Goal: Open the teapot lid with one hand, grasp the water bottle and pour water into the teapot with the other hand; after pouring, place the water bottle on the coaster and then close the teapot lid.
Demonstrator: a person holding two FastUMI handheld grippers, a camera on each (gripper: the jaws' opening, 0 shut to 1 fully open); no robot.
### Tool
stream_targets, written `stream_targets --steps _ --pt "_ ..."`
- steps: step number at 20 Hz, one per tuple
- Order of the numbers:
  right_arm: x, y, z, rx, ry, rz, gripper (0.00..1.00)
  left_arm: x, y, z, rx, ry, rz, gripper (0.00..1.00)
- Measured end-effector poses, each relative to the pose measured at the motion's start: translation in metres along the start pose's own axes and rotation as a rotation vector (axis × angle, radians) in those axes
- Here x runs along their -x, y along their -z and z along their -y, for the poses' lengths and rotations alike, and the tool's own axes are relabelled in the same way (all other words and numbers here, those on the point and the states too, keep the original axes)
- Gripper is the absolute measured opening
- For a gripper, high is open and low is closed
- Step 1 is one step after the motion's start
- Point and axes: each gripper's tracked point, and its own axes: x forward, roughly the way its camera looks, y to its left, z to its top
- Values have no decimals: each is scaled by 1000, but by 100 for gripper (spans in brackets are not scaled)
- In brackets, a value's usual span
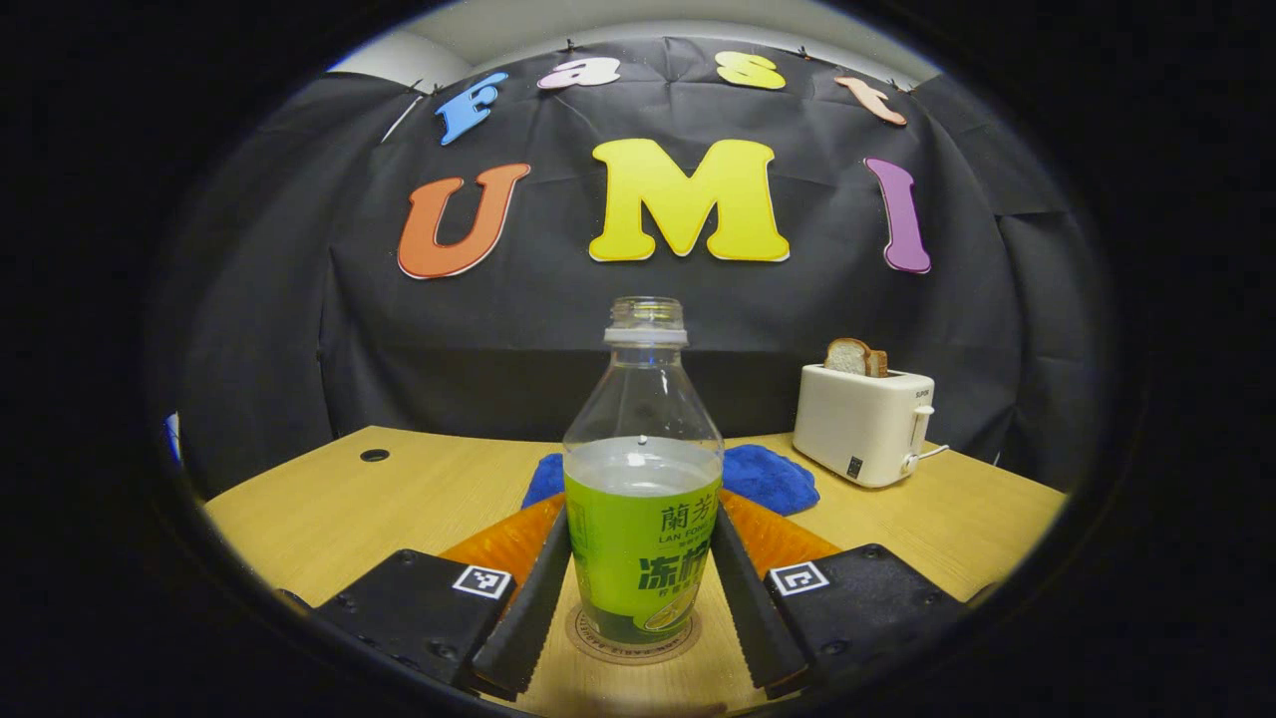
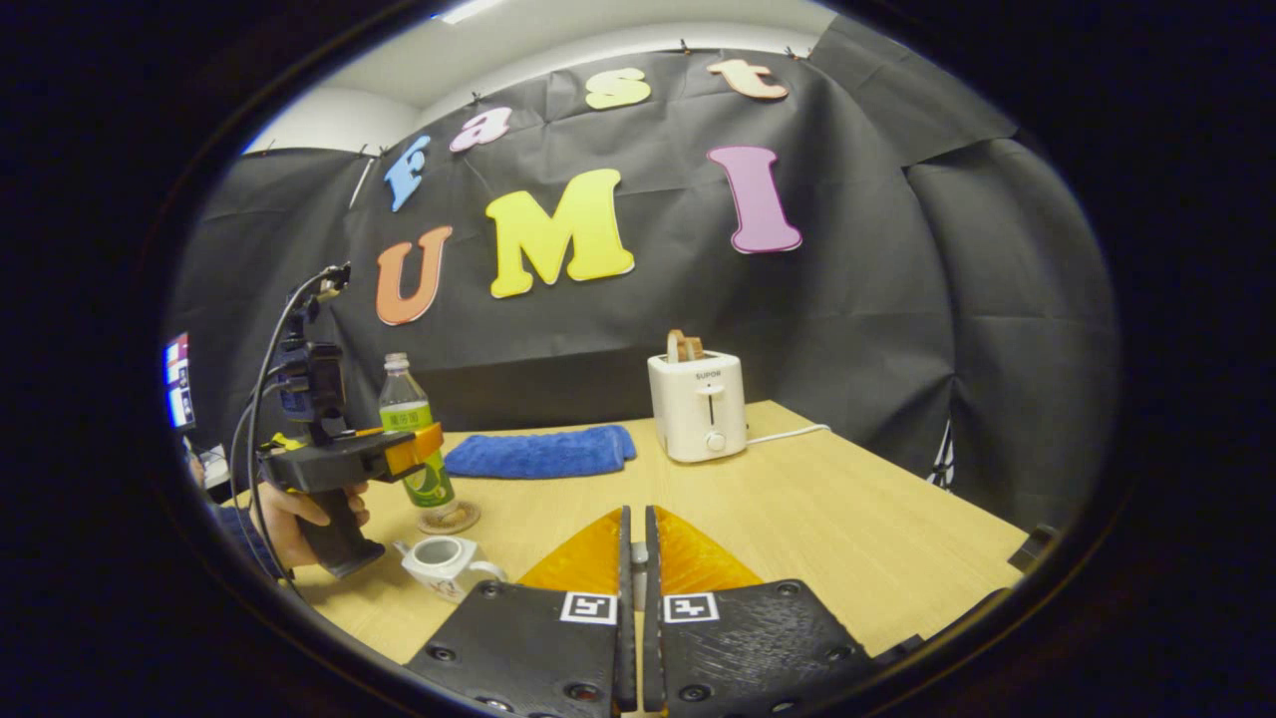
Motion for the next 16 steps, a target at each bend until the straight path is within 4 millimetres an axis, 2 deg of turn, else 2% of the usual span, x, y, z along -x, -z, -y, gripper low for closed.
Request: stream_targets --steps 5,8,12,15,16 --pt "-3 6 1 1 1 -15 2 -5 13 -1 12 8 -25 80" --pt "-3 10 -1 1 1 -22 2 0 11 -5 -13 -19 -10 83" --pt "-2 10 -10 24 -15 -20 2 12 -12 -7 -27 -9 39 94" --pt "0 6 -25 48 -39 -17 2 36 -32 -14 -25 -35 68 94" --pt "1 -3 -34 62 -54 -8 2 49 -45 -17 -19 -64 82 95"
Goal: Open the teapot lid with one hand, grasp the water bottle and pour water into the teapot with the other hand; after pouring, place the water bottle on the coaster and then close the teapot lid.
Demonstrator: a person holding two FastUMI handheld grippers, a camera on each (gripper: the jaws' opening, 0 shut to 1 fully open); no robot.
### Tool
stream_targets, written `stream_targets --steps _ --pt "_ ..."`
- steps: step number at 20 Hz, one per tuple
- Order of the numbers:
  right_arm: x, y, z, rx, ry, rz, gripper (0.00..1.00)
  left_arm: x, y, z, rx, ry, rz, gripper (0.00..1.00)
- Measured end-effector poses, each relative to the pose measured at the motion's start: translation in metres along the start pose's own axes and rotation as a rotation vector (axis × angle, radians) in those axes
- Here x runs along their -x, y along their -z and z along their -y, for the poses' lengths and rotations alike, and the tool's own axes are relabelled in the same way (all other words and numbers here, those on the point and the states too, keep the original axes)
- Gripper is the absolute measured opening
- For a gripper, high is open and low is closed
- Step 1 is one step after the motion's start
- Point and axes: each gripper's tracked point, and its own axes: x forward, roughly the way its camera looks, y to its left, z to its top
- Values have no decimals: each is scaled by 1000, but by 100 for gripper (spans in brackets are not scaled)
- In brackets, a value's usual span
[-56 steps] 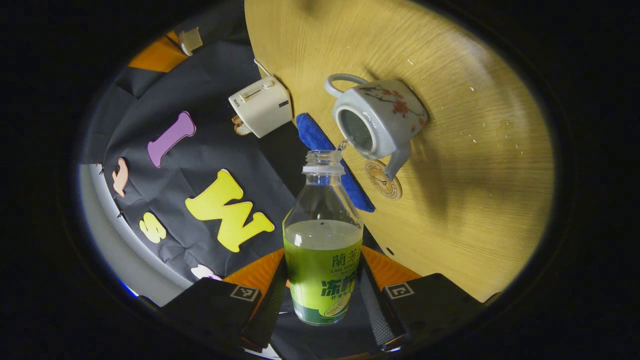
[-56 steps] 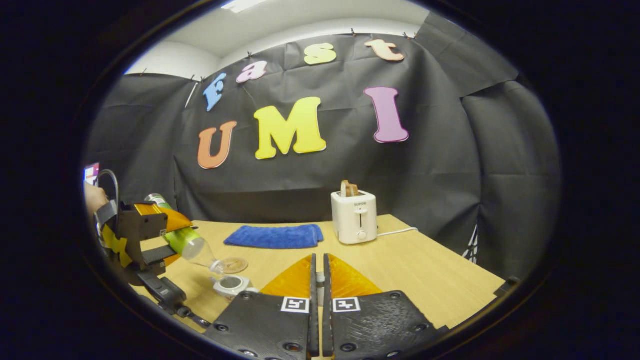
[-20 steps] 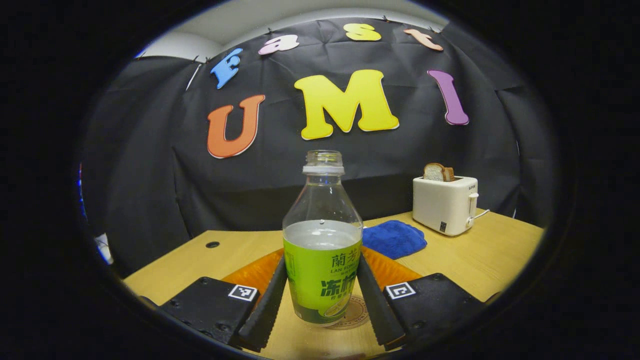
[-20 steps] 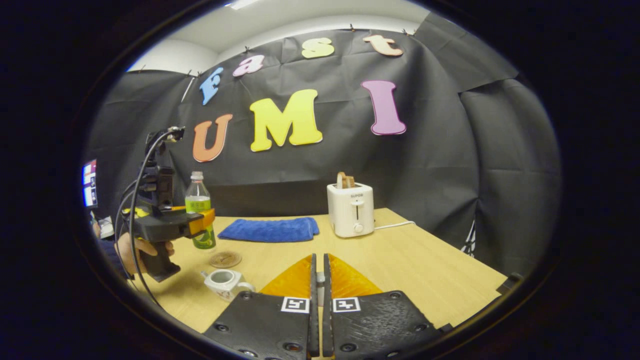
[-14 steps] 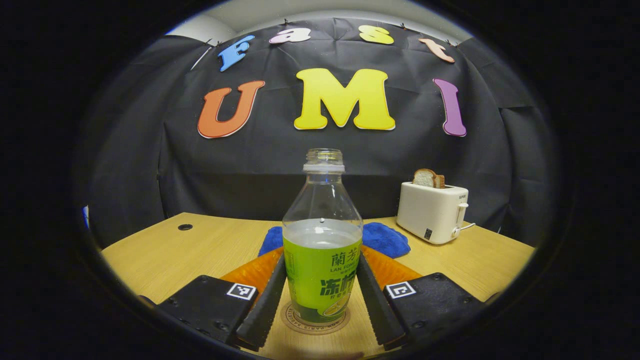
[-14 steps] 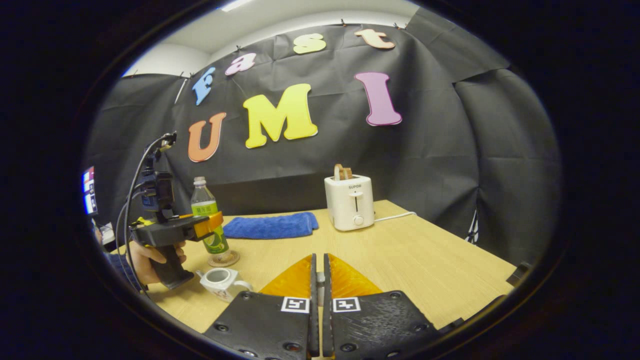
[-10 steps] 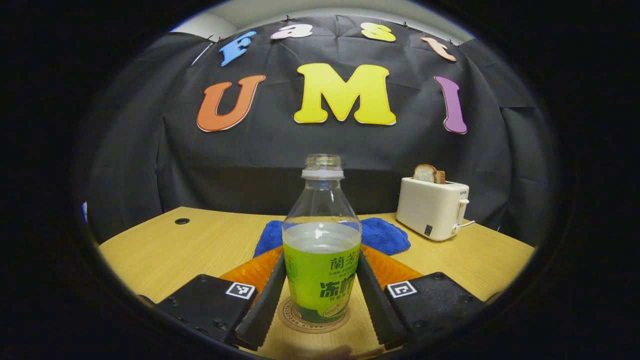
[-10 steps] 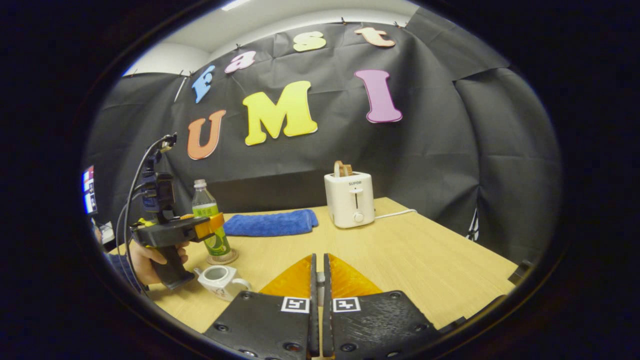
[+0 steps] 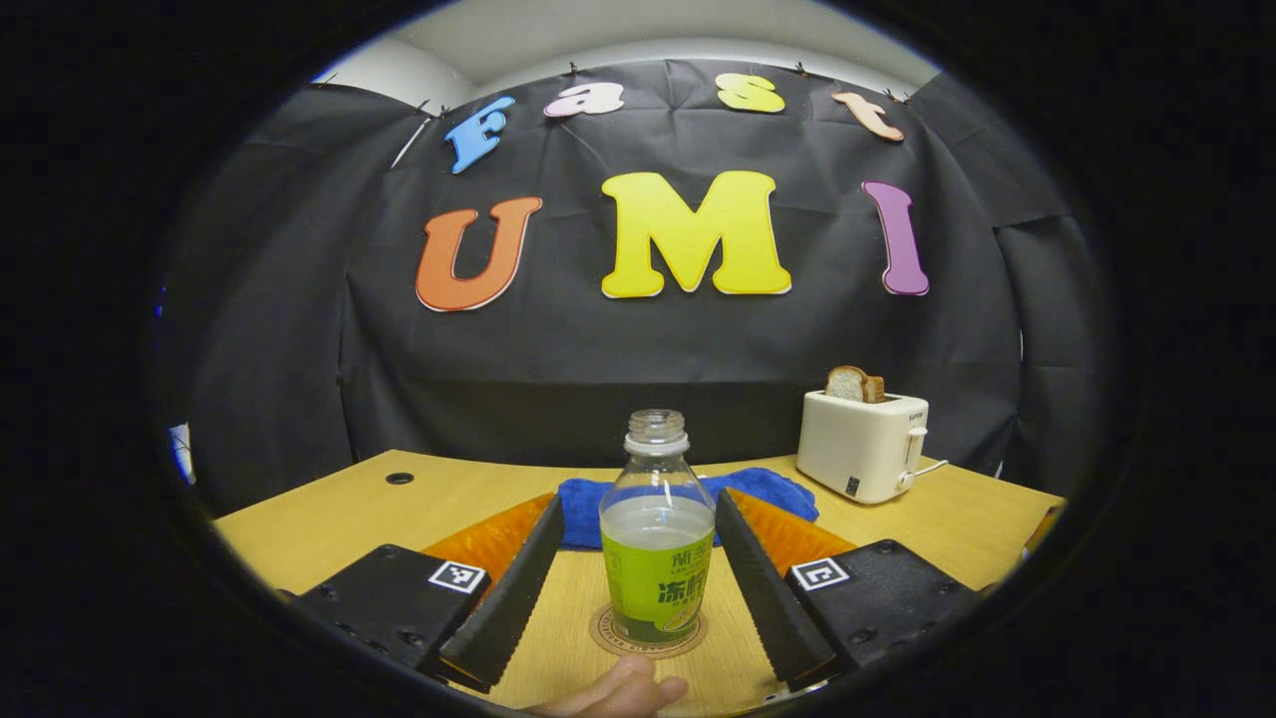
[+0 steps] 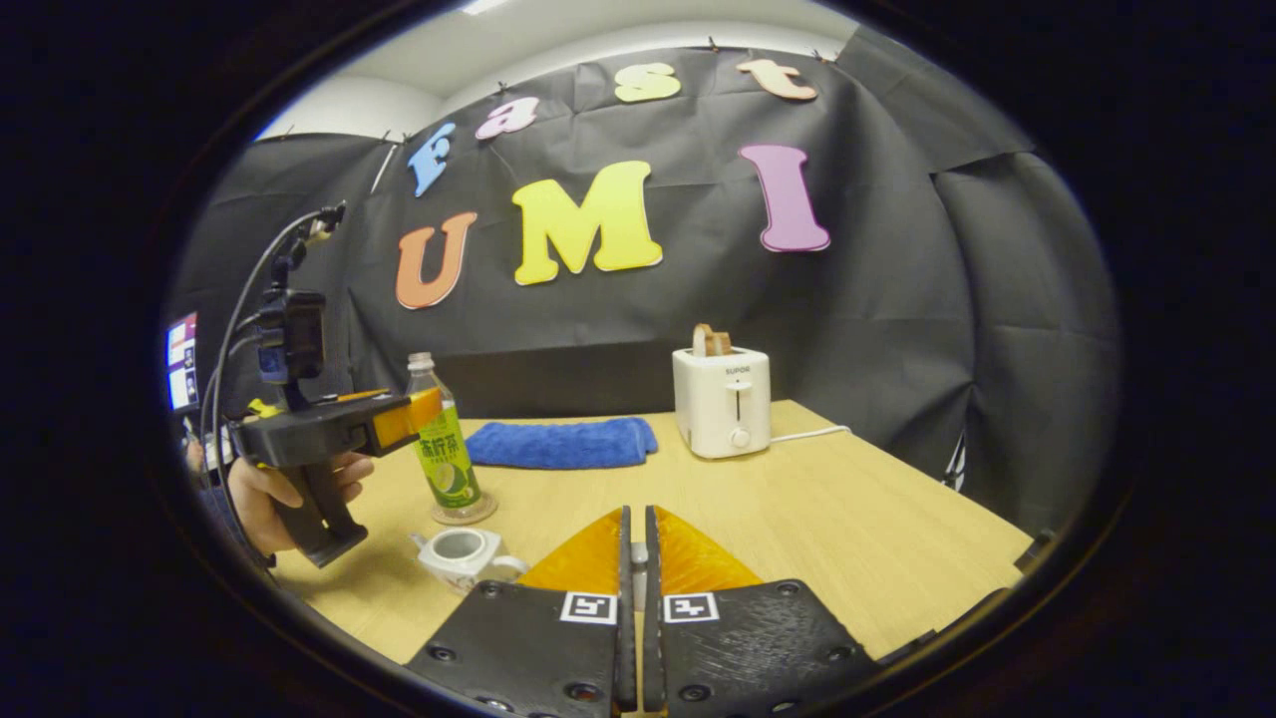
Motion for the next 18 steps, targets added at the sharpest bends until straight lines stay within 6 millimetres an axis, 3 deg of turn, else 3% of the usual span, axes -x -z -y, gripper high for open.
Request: stream_targets --steps 4,6,7,12,16,18 --pt "-3 -39 -52 12 -155 53 2 41 -47 -4 4 7 60 95" --pt "-7 -41 -72 6 -214 49 2 62 -63 -13 4 0 81 95" --pt "-13 -39 -84 2 -233 38 2 81 -70 -20 20 -6 99 95" --pt "-34 -24 -117 -3 -257 21 2 133 -39 -64 5 -91 -15 95" --pt "-40 -2 -137 -22 -289 6 2 151 -49 -69 -12 -73 -3 95" --pt "-44 15 -137 1 -274 -12 2 151 -53 -72 -12 -73 -2 95"
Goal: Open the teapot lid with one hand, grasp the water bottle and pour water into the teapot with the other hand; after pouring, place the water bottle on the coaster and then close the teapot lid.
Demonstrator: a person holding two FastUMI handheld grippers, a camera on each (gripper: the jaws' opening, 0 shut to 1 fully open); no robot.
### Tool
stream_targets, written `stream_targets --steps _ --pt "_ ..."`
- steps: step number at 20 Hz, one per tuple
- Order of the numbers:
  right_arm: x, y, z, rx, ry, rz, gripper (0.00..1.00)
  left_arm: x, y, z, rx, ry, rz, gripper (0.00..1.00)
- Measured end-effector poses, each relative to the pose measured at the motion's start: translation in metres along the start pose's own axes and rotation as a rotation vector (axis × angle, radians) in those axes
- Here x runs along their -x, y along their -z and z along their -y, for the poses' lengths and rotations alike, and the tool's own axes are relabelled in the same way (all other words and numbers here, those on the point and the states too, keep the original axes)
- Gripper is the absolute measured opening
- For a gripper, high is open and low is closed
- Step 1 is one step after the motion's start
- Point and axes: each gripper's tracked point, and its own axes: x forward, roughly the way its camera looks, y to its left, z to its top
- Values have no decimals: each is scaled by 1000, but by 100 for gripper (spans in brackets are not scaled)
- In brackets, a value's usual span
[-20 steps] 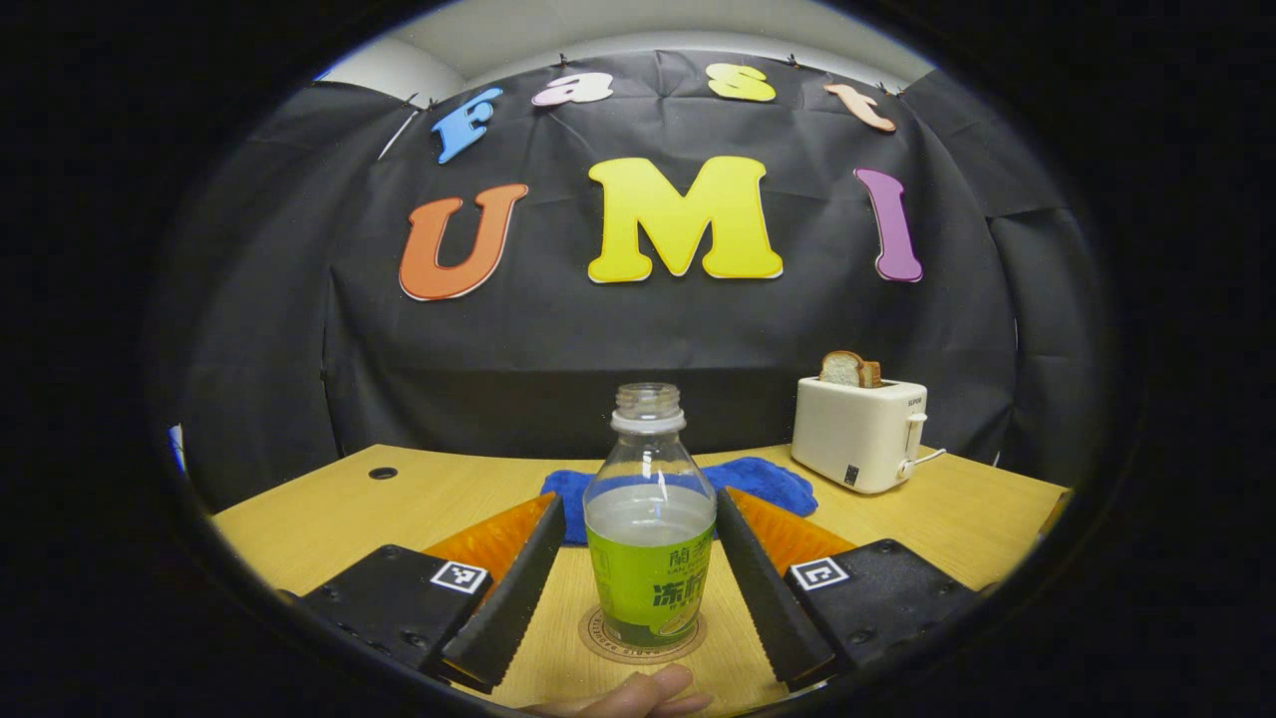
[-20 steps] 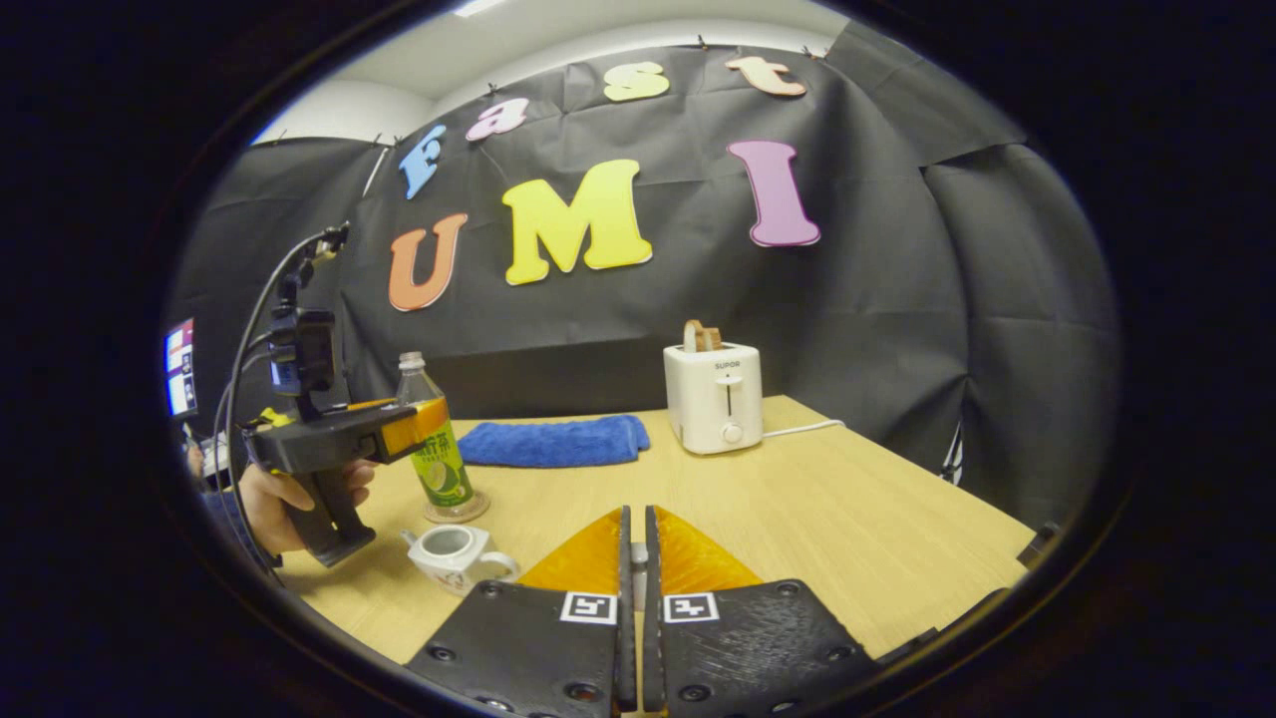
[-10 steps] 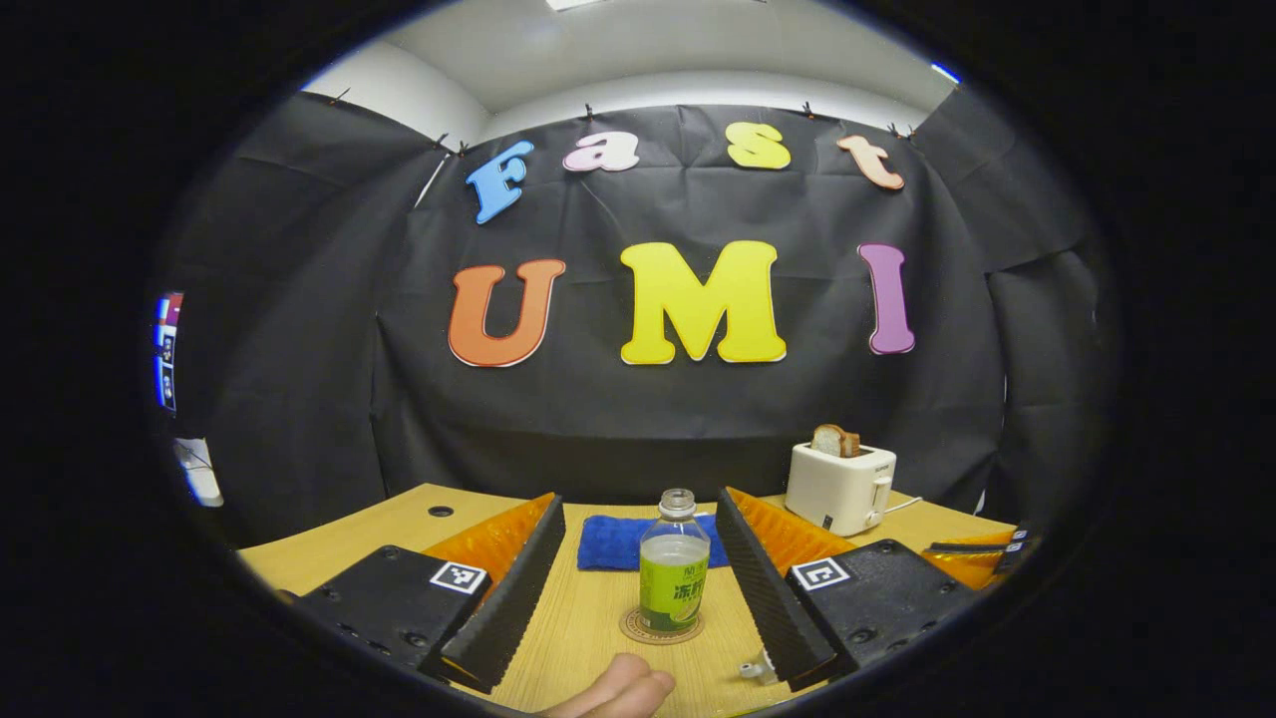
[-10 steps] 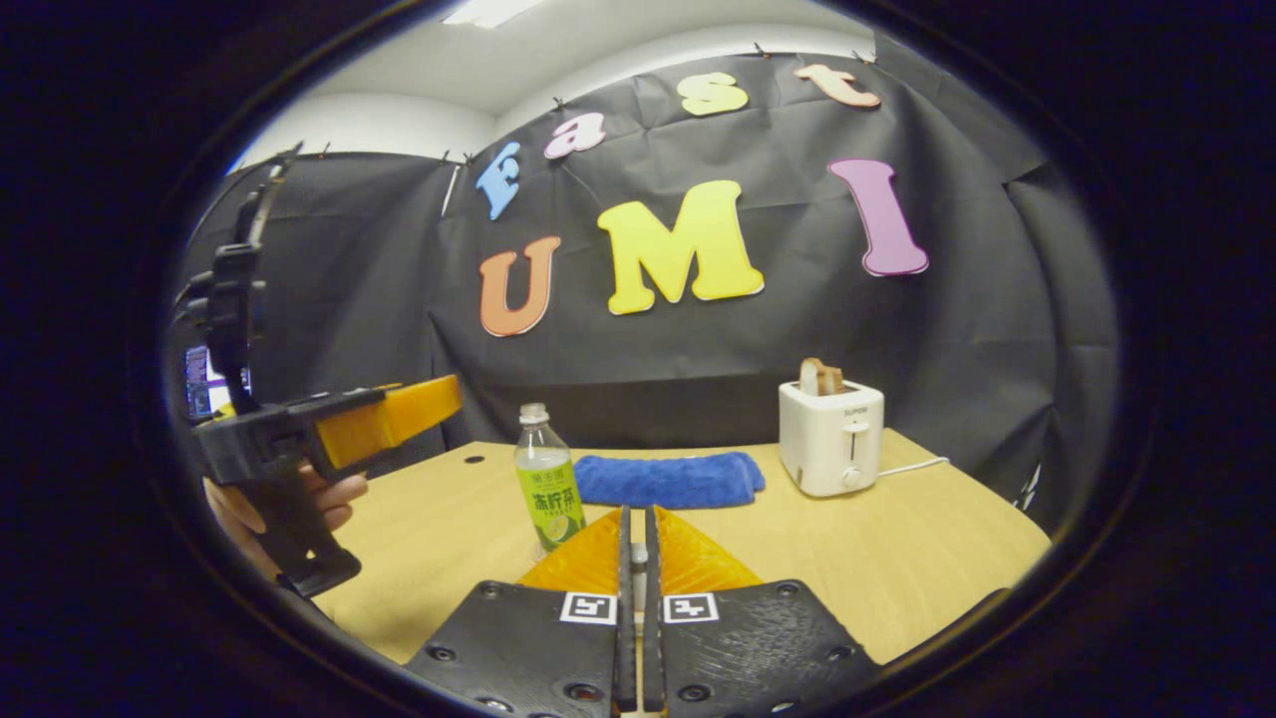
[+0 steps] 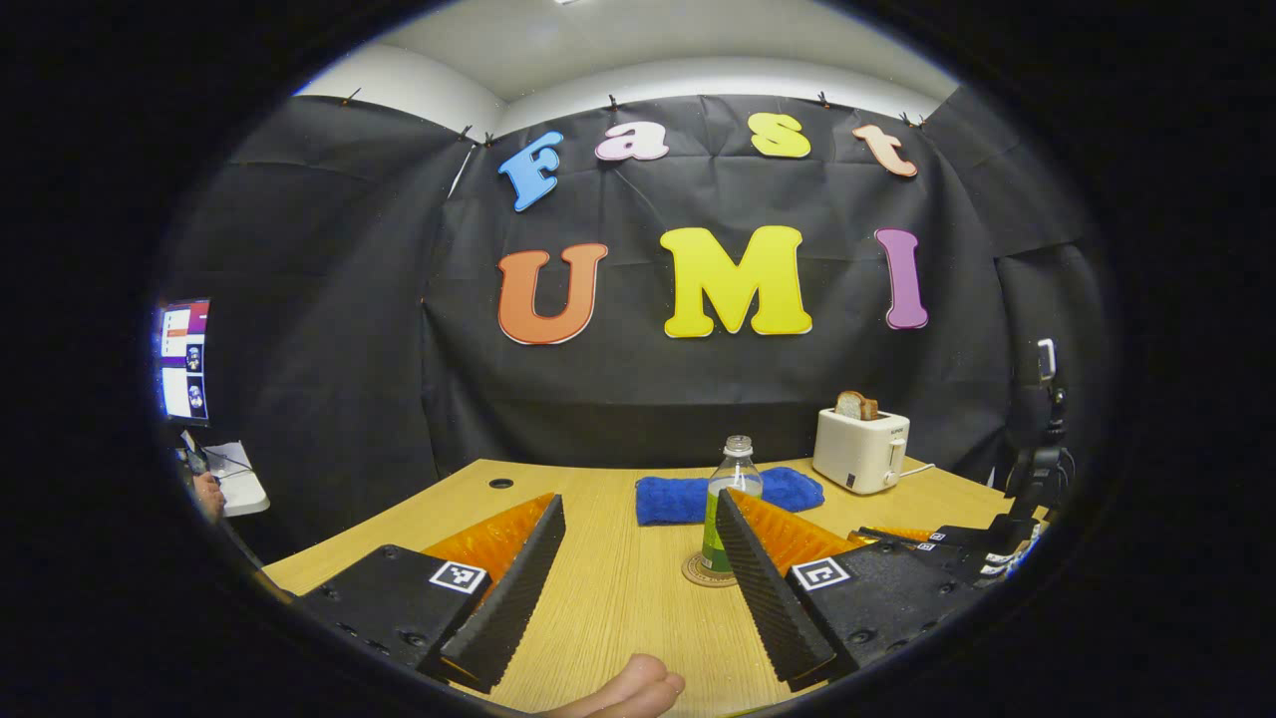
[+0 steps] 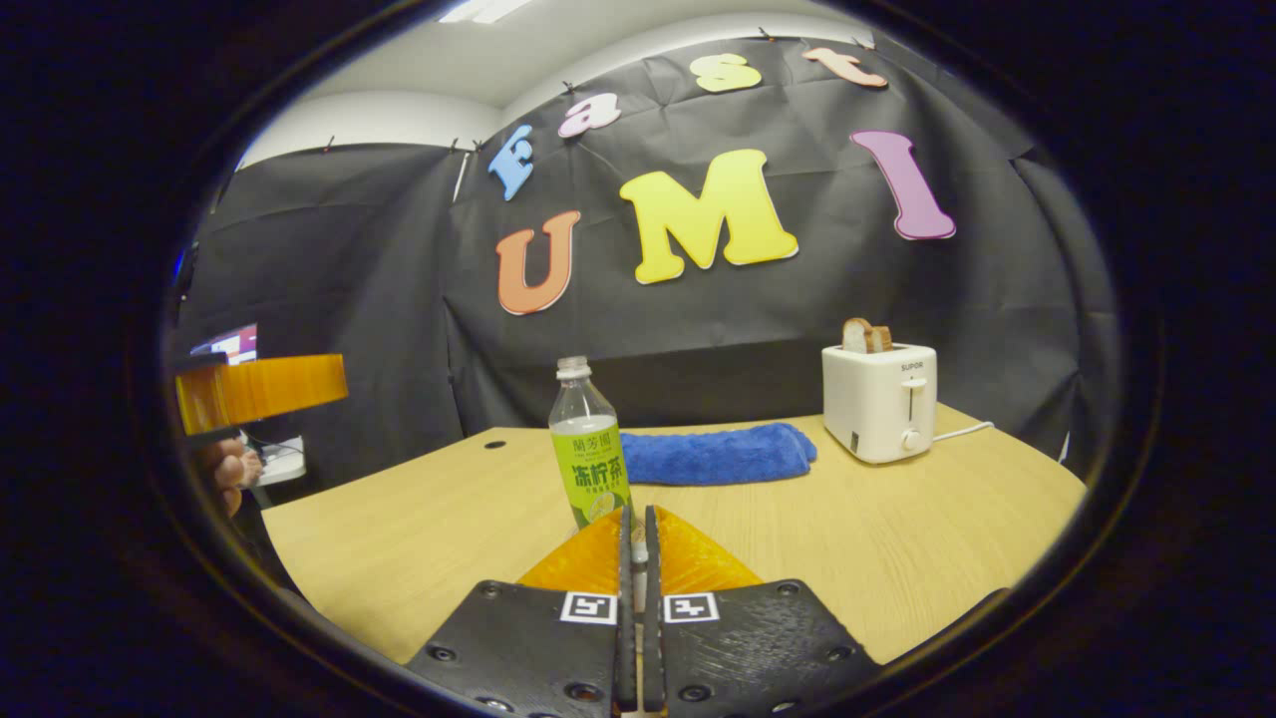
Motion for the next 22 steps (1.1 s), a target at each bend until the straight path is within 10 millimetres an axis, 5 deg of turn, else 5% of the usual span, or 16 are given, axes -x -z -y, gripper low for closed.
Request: stream_targets --steps 3,6,12,13,14,18,19,22 --pt "-6 9 4 14 14 -12 2 -3 5 -3 6 5 -14 95" --pt "-18 39 4 -12 20 -83 2 -7 12 -10 -9 -17 -30 95" --pt "-16 32 2 37 19 -64 5 -7 14 -5 -18 -3 -38 95" --pt "-15 31 0 43 14 -62 16 -7 12 -4 -19 0 -39 95" --pt "-11 26 -1 56 20 -49 37 -6 11 -3 -17 1 -35 95" --pt "11 -16 -3 95 42 30 77 -2 8 10 18 29 -39 95" --pt "19 -25 1 101 56 41 98 0 7 12 9 27 -36 95" --pt "44 -54 11 92 77 69 93 7 8 17 -25 22 -46 95"
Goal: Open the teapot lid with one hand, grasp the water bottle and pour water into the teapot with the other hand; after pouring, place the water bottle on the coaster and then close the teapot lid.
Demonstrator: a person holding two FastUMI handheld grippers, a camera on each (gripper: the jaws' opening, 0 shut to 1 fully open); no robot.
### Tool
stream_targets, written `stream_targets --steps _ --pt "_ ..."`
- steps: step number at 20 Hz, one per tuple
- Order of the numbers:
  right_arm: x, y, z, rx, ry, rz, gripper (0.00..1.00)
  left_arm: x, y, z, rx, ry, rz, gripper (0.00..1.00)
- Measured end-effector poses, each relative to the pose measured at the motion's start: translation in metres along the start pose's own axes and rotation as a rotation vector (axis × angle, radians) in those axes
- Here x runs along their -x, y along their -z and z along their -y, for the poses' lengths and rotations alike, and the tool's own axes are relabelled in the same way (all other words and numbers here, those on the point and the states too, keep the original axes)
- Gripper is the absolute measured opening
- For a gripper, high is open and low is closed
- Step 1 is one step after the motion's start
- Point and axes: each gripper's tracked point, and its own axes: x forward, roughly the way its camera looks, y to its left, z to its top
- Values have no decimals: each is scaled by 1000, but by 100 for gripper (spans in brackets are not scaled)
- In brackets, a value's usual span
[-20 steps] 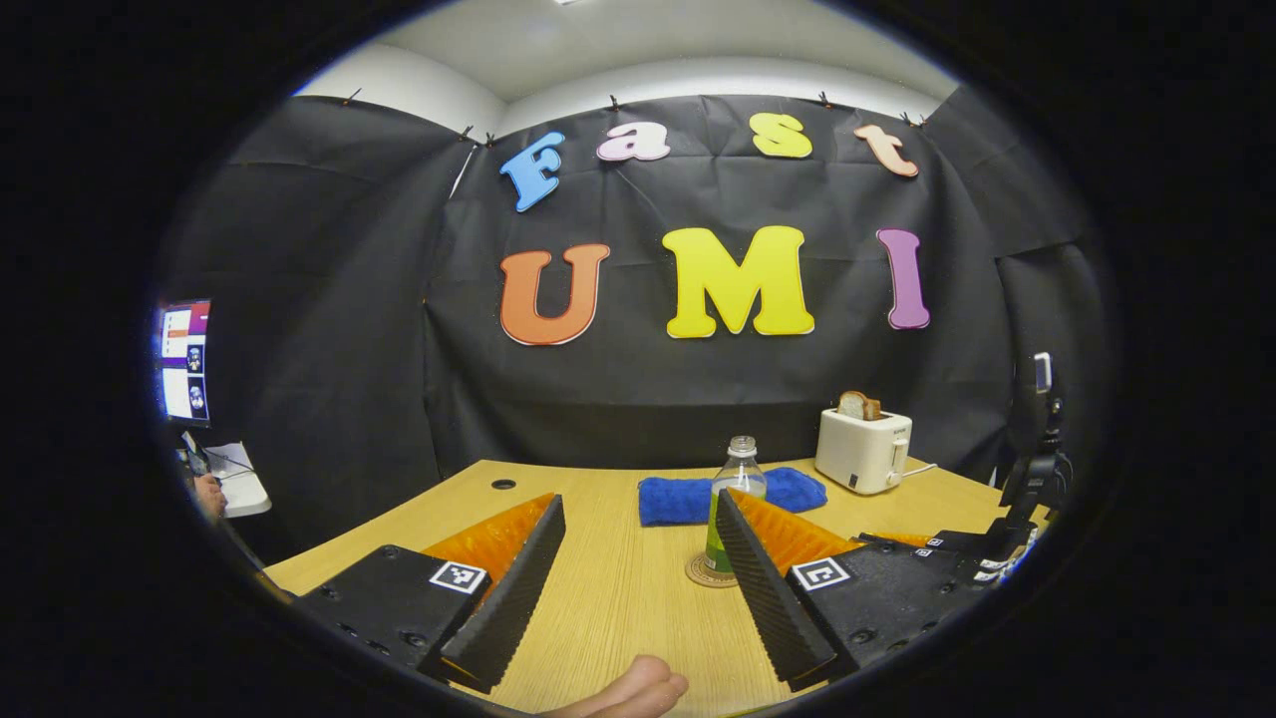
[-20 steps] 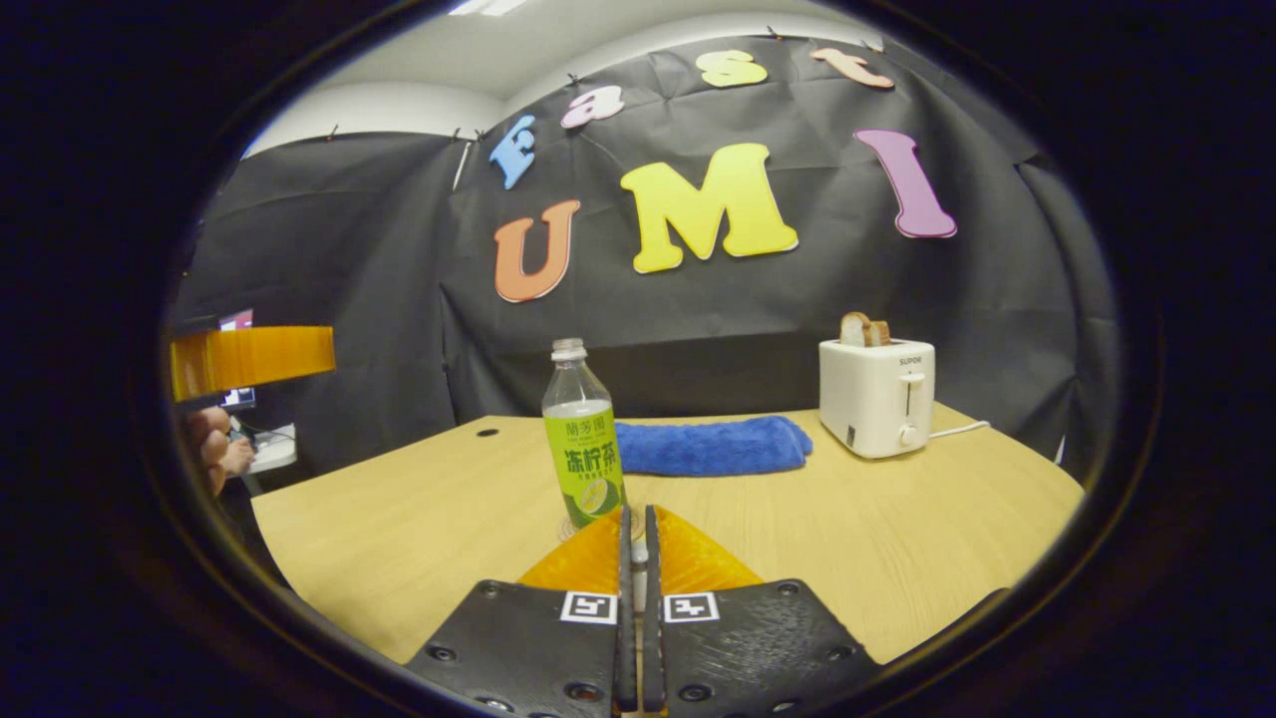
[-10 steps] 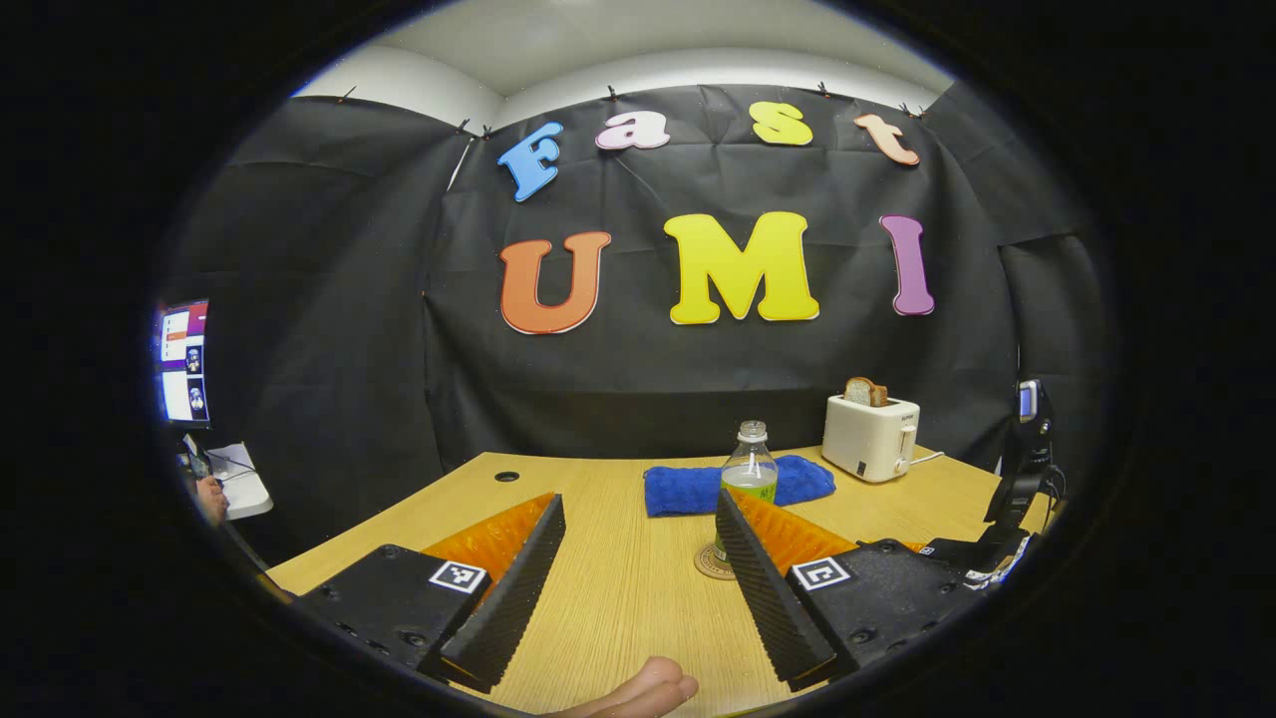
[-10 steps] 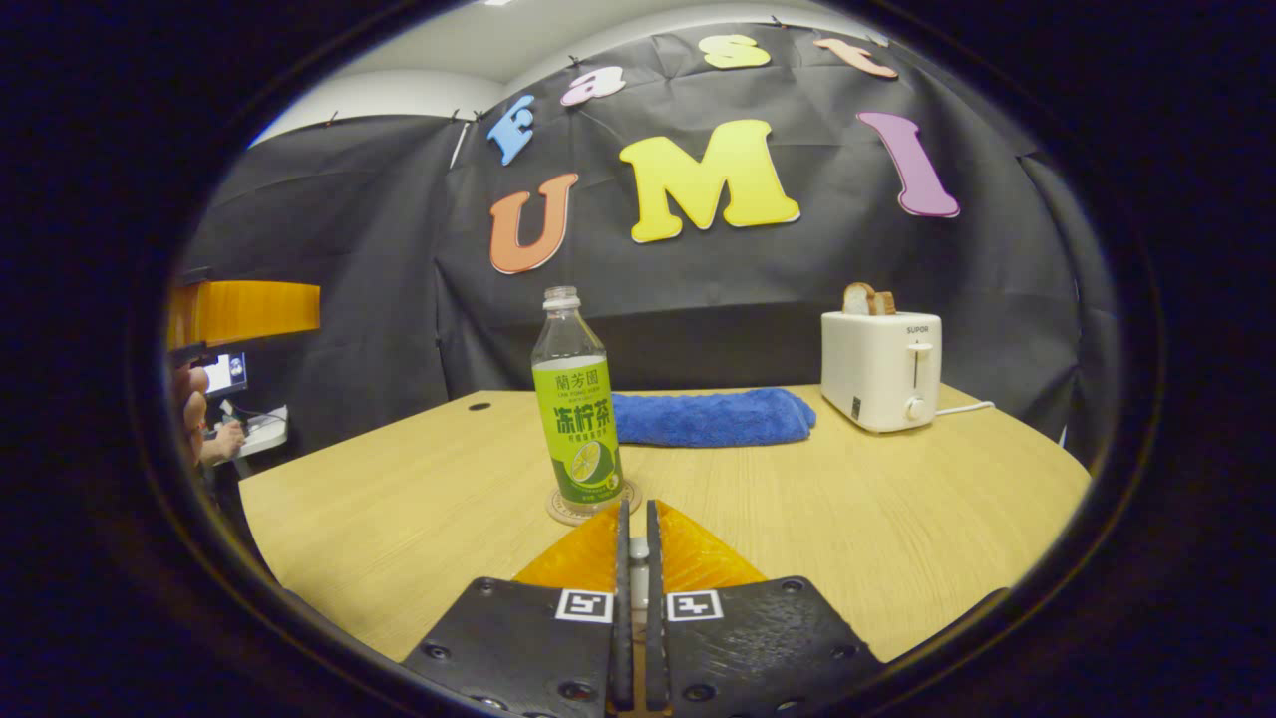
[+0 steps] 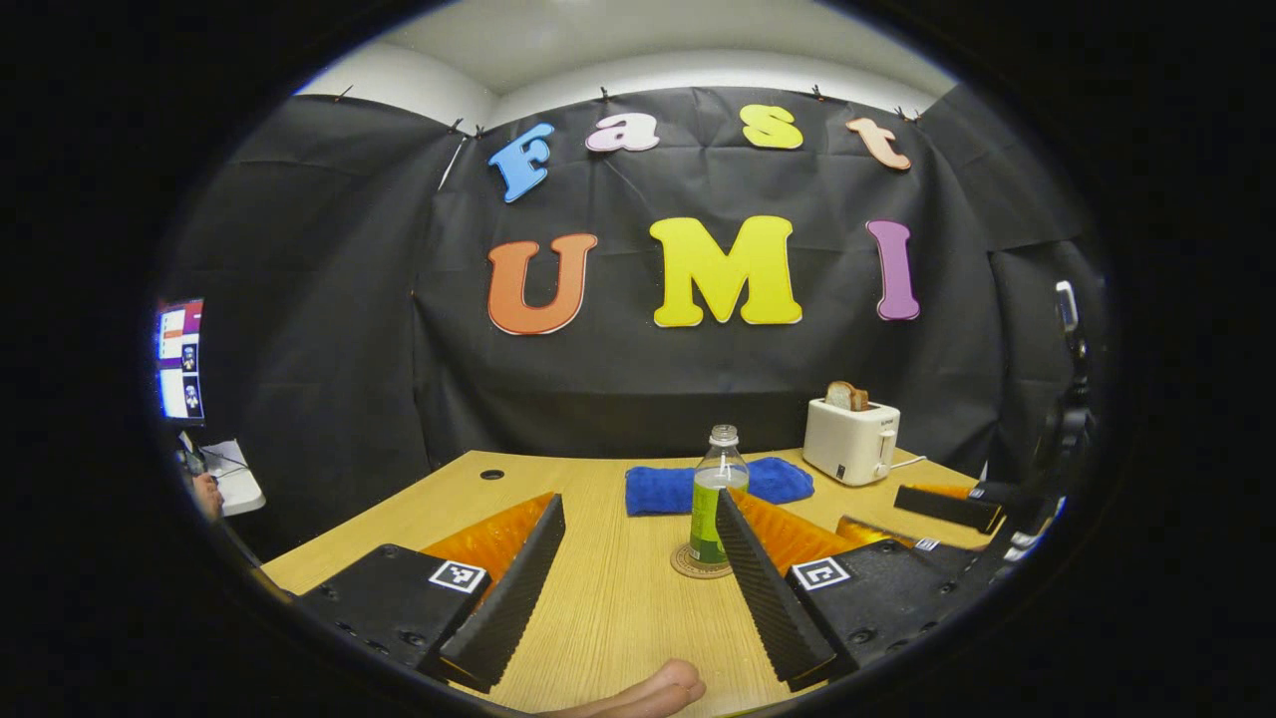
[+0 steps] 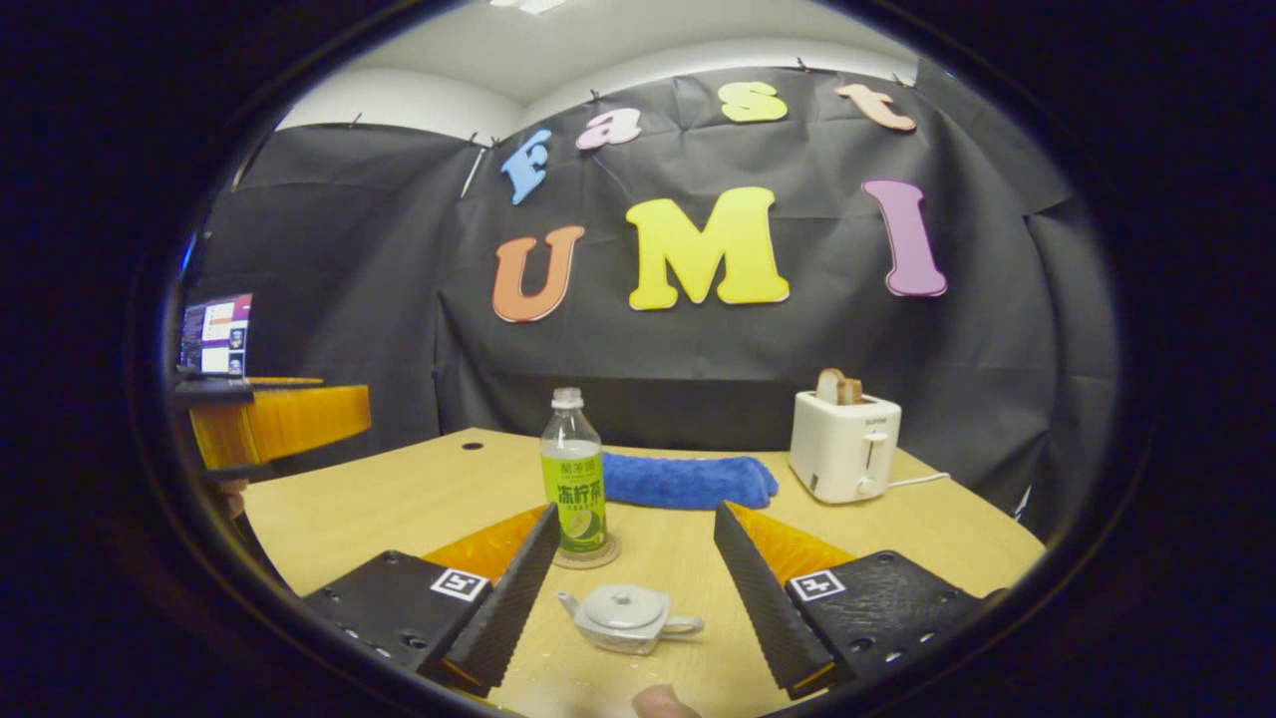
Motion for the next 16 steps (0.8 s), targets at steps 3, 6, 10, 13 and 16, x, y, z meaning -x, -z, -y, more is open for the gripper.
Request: stream_targets --steps 3,6,10,13,16 --pt "30 -33 31 22 50 37 94 4 2 6 -41 -13 -6 95" --pt "62 -47 74 68 136 62 94 10 4 28 -16 22 -8 95" --pt "85 -43 93 54 162 60 94 15 2 44 -5 42 8 95" --pt "93 -29 104 42 176 42 94 21 2 40 12 7 13 95" --pt "98 -30 108 23 168 54 95 28 0 36 8 -16 28 95"
